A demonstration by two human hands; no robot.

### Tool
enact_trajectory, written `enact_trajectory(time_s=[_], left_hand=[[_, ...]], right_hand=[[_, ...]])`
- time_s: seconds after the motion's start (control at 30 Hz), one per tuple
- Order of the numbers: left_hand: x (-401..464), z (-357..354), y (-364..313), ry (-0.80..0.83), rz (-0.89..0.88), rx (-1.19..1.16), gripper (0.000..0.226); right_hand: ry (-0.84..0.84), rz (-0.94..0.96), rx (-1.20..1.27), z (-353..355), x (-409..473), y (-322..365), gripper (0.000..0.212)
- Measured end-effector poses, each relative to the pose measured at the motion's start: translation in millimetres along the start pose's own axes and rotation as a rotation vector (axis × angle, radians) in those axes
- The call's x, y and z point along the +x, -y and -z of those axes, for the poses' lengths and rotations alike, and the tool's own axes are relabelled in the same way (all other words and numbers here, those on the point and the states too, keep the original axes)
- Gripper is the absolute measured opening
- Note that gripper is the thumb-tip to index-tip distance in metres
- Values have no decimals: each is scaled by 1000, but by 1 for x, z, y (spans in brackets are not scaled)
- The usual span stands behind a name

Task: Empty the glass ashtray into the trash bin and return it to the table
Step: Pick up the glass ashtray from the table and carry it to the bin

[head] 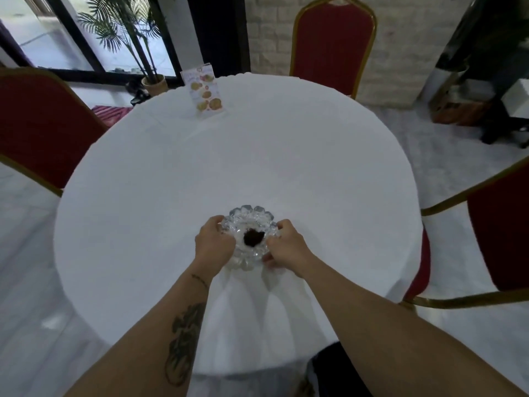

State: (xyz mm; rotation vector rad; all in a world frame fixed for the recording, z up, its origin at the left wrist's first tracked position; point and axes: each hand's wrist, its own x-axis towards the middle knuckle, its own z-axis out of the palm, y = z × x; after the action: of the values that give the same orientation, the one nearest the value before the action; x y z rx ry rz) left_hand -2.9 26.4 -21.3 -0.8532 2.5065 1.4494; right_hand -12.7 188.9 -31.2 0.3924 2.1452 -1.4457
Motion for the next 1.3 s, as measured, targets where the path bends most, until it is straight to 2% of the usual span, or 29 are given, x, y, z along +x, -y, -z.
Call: enact_trajectory(time_s=[0.2, 0.47, 0.57, 0.67, 0.73, 0.8, 0.87, 1.03, 1.13, 1.3], left_hand=[[-41, 2, 9, 111, 19, -216, 53], [-125, -28, 8, 382, -47, -349, 54], [-160, -34, 10, 474, -70, -365, 53], [-188, -41, 14, 560, -94, -367, 53], [-207, -49, 19, 627, -95, -346, 54], [-221, -59, 24, 684, -103, -311, 56], [-232, -71, 27, 721, -120, -268, 54], [-258, -113, 49, 766, -121, -180, 53], [-261, -143, 78, 795, -109, -155, 56], [-249, -198, 131, 922, -102, -81, 51]], right_hand=[[-22, -14, 188, 10, -44, -21, 42], [-187, -37, 162, 39, -134, -68, 51], [-231, -63, 330, 51, -167, -83, 53], [-255, -100, 545, 62, -203, -100, 43], [-231, -128, 709, 70, -227, -121, 42], [-184, -136, 852, 78, -244, -144, 53], [-135, -129, 939, 86, -258, -167, 55], [-79, -185, 1036, 99, -275, -226, 61], [-64, -217, 1047, 104, -272, -268, 56], [2, -214, 1074, 105, -245, -348, 57]])
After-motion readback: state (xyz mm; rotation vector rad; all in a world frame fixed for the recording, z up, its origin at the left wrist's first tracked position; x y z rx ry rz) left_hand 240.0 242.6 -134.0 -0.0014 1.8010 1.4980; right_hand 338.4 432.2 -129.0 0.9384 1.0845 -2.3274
